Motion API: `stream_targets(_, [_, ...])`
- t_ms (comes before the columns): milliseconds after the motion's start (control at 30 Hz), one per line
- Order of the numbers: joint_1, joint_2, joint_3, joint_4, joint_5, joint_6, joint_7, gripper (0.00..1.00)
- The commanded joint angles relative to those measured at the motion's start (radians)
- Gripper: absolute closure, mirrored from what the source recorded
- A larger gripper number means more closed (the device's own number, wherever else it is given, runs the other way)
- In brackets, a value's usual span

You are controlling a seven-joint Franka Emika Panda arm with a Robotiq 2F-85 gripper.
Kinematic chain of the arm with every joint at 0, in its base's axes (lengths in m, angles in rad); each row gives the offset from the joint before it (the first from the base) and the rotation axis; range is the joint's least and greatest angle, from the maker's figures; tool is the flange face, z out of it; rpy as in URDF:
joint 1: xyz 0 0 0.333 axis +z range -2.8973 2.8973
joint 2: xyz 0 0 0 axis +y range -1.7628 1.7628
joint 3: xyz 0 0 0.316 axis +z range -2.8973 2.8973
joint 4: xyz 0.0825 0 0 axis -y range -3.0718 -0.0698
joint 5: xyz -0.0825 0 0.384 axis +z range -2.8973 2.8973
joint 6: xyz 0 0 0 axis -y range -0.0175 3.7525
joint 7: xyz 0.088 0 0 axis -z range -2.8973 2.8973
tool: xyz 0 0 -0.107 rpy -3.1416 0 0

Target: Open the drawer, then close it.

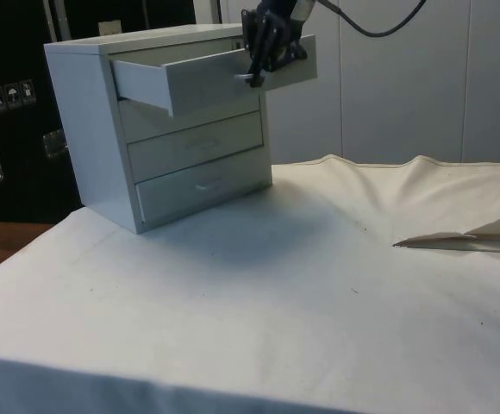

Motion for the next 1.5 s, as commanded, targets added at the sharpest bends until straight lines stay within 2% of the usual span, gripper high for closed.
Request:
stream_targets(0, [-0.025, -0.004, 0.019, 0.009, -0.039, -0.006, 0.023, 0.99])
stream_targets(167, [-0.028, -0.002, 0.017, 0.015, -0.114, -0.01, 0.083, 0.99])
stream_targets(200, [-0.004, 0.0, -0.001, 0.003, -0.077, -0.004, 0.06, 0.99])
stream_targets(233, [-0.028, -0.002, 0.017, 0.016, -0.126, -0.011, 0.093, 0.99])
stream_targets(467, [-0.024, -0.004, 0.016, 0.017, -0.22, -0.026, 0.177, 0.99])
stream_targets(500, [-0.005, 0.0, -0.001, 0.007, -0.19, -0.02, 0.156, 0.99])
stream_targets(533, [-0.022, -0.005, 0.016, 0.016, -0.229, -0.026, 0.187, 0.99])
stream_targets(600, [-0.016, -0.006, 0.014, 0.013, -0.249, -0.027, 0.211, 0.99])
stream_targets(733, [-0.009, -0.004, 0.012, 0.011, -0.246, -0.026, 0.217, 0.99])
stream_targets(800, [-0.007, -0.004, 0.011, 0.01, -0.244, -0.026, 0.216, 0.91])
stream_targets(833, [-0.005, -0.004, 0.01, 0.009, -0.242, -0.026, 0.216, 0.81])
stream_targets(867, [0.0, 0.0, 0.004, 0.006, -0.233, -0.02, 0.207, 0.76])
stream_targets(900, [-0.004, -0.004, 0.01, 0.009, -0.241, -0.026, 0.215, 0.76])
stream_targets(1100, [-0.001, -0.003, 0.008, 0.008, -0.239, -0.026, 0.215, 0.47])
stream_targets(1133, [-0.001, -0.003, 0.008, 0.008, -0.238, -0.026, 0.215, 0.37])
stream_targets(1233, [0.003, 0.0, 0.004, 0.005, -0.233, -0.02, 0.211, 0.21])
stream_targets(1267, [0.0, -0.003, 0.008, 0.008, -0.238, -0.026, 0.215, 0.21])
stream_targets(1367, [0.0, -0.015, 0.015, -0.003, -0.241, -0.032, 0.223, 0.03])
stream_targets(1467, [-0.001, -0.042, 0.033, -0.03, -0.244, -0.039, 0.237, 0.0])
